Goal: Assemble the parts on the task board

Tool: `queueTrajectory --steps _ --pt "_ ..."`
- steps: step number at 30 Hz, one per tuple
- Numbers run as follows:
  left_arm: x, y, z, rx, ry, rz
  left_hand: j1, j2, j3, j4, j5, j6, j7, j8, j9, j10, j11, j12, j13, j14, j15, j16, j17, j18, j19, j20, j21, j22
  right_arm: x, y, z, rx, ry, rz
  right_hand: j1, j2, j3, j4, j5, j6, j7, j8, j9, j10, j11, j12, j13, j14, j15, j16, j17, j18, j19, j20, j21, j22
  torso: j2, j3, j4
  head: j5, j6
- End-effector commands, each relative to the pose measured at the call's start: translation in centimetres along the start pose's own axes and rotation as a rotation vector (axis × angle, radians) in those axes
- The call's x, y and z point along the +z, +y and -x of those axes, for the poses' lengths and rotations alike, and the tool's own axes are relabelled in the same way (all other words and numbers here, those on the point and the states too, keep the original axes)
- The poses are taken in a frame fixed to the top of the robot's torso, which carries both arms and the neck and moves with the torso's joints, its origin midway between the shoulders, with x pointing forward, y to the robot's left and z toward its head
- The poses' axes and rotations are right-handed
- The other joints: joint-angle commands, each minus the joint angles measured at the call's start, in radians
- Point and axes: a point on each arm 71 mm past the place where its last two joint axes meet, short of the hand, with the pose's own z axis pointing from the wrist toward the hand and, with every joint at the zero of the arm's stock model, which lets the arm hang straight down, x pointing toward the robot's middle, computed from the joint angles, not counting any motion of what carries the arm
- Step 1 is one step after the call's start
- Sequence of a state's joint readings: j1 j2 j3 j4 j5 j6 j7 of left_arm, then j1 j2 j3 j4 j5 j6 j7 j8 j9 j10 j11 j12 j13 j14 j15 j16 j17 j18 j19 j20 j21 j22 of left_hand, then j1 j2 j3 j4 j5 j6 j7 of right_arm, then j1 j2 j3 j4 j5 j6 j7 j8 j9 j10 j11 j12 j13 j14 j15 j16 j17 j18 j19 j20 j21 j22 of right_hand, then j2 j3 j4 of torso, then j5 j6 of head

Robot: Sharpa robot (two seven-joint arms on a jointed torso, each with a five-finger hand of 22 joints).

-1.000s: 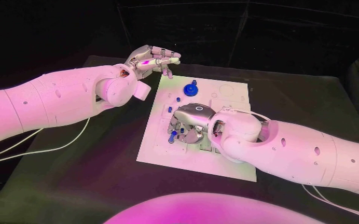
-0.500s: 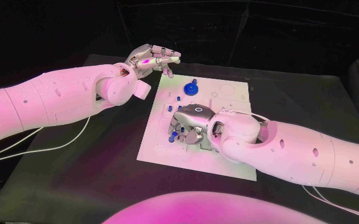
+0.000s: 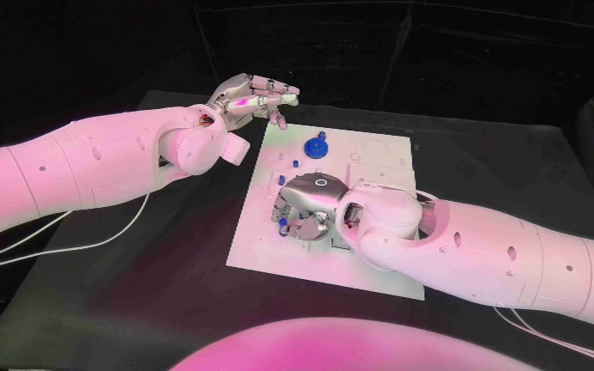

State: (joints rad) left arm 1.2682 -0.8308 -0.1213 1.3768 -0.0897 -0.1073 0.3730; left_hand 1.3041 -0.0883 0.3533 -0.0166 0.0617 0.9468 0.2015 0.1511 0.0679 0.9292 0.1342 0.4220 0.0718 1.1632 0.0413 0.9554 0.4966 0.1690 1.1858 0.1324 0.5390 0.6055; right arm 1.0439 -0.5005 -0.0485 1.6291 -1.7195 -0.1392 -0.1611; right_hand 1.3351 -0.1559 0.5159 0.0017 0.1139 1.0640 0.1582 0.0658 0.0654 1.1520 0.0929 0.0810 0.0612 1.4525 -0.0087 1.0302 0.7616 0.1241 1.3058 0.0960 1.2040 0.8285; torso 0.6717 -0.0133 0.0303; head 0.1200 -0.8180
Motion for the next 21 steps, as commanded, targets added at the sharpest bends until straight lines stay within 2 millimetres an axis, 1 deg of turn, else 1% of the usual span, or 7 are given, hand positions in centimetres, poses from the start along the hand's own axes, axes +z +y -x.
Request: queueTrajectory --steps 1,11,15,16,17,19,21 --pt "0.1 -0.1 -0.1 -0.008 0.012 -0.003 -0.007 0.004 -0.006 -0.002 -0.003 -0.004 0.004 0.006 0.000 -0.006 -0.003 0.006 -0.002 -0.005 0.001 0.006 -0.001 0.012 0.003 0.006 -0.002 -0.001 0.0 0.1 0.2 -0.011 -0.019 0.015 -0.008 -0.003 -0.007 0.002 0.007 -0.006 0.000 -0.005 -0.001 -0.008 -0.001 -0.005 0.001 -0.002 0.007 -0.004 -0.002 0.006 -0.005 0.000 -0.004 -0.002 0.000 0.0004 -0.0011 0.000 0.000" --pt "0.1 -0.1 -0.1 -0.008 0.014 0.000 -0.007 0.004 -0.006 -0.002 -0.003 -0.004 0.004 0.006 0.000 -0.006 -0.003 0.006 -0.002 -0.005 0.001 0.006 -0.001 0.012 0.003 0.006 -0.002 -0.001 -0.2 0.0 0.3 -0.003 -0.039 0.019 -0.030 -0.021 -0.035 0.002 0.026 -0.038 0.003 -0.004 -0.001 -0.043 0.005 -0.011 0.001 -0.008 0.013 -0.014 -0.017 0.008 -0.012 0.006 -0.012 -0.014 -0.001 0.0002 0.0002 -0.003 0.001" --pt "0.1 -0.1 0.0 -0.009 0.014 0.003 -0.007 0.004 -0.006 -0.002 -0.003 -0.004 0.004 0.006 0.000 -0.006 -0.003 0.006 -0.002 -0.005 0.001 0.006 -0.001 0.012 0.003 0.006 -0.002 -0.001 -0.9 -0.3 0.6 0.034 -0.090 0.032 -0.074 -0.049 -0.149 0.017 0.053 -0.110 0.006 -0.003 -0.002 -0.121 0.010 -0.011 0.003 -0.039 0.018 -0.071 -0.092 0.025 -0.057 0.013 -0.073 -0.115 -0.001 0.0008 0.0000 -0.003 0.003" --pt "0.1 -0.1 0.0 -0.008 0.013 0.003 -0.007 0.004 -0.006 -0.002 -0.003 -0.004 0.004 0.006 0.000 -0.006 -0.003 0.006 -0.002 -0.005 0.001 0.006 -0.001 0.012 0.003 0.006 -0.002 -0.001 -1.1 -0.4 0.7 0.050 -0.104 0.036 -0.075 -0.044 -0.193 0.022 0.061 -0.126 0.005 -0.001 0.000 -0.135 0.009 -0.004 0.006 -0.044 0.018 -0.080 -0.104 0.028 -0.064 0.013 -0.085 -0.132 -0.001 0.0012 -0.0003 -0.003 0.003" --pt "0.0 -0.1 0.0 -0.008 0.012 0.004 -0.007 0.004 -0.006 -0.002 -0.003 -0.004 0.004 0.006 0.000 -0.006 -0.003 0.006 -0.002 -0.005 0.001 0.006 -0.001 0.012 0.003 0.006 -0.002 -0.001 -1.4 -0.5 0.8 0.066 -0.118 0.039 -0.056 -0.020 -0.277 0.027 0.074 -0.137 0.004 0.003 0.003 -0.150 0.008 0.017 0.008 -0.046 0.021 -0.085 -0.113 0.031 -0.065 0.012 -0.097 -0.146 -0.001 0.0013 -0.0010 -0.003 0.003" --pt "0.0 -0.1 0.1 -0.007 0.010 0.004 -0.008 0.005 -0.008 -0.001 -0.003 -0.006 0.004 0.007 0.000 -0.008 -0.002 0.008 -0.002 -0.006 0.001 0.006 -0.002 0.013 0.003 0.006 -0.003 -0.003 -2.2 -0.8 1.0 0.092 -0.139 0.041 -0.054 -0.014 -0.368 0.041 0.071 -0.161 0.002 -0.005 0.000 -0.175 0.010 0.031 0.007 -0.050 0.020 -0.095 -0.128 0.032 -0.070 0.015 -0.113 -0.169 -0.001 0.0014 -0.0023 -0.003 0.005" --pt "0.0 0.0 0.2 -0.007 0.008 0.005 -0.008 0.005 -0.008 -0.001 -0.003 -0.006 0.004 0.007 0.000 -0.008 -0.002 0.008 -0.002 -0.006 0.001 0.006 -0.002 0.013 0.003 0.006 -0.003 -0.003 -3.1 -1.2 1.2 0.113 -0.157 0.036 -0.015 0.013 -0.491 0.070 0.073 -0.185 -0.004 0.002 0.003 -0.198 0.016 0.055 0.008 -0.055 0.019 -0.104 -0.145 0.037 -0.075 0.015 -0.131 -0.194 -0.002 0.0010 -0.0035 -0.004 0.007"
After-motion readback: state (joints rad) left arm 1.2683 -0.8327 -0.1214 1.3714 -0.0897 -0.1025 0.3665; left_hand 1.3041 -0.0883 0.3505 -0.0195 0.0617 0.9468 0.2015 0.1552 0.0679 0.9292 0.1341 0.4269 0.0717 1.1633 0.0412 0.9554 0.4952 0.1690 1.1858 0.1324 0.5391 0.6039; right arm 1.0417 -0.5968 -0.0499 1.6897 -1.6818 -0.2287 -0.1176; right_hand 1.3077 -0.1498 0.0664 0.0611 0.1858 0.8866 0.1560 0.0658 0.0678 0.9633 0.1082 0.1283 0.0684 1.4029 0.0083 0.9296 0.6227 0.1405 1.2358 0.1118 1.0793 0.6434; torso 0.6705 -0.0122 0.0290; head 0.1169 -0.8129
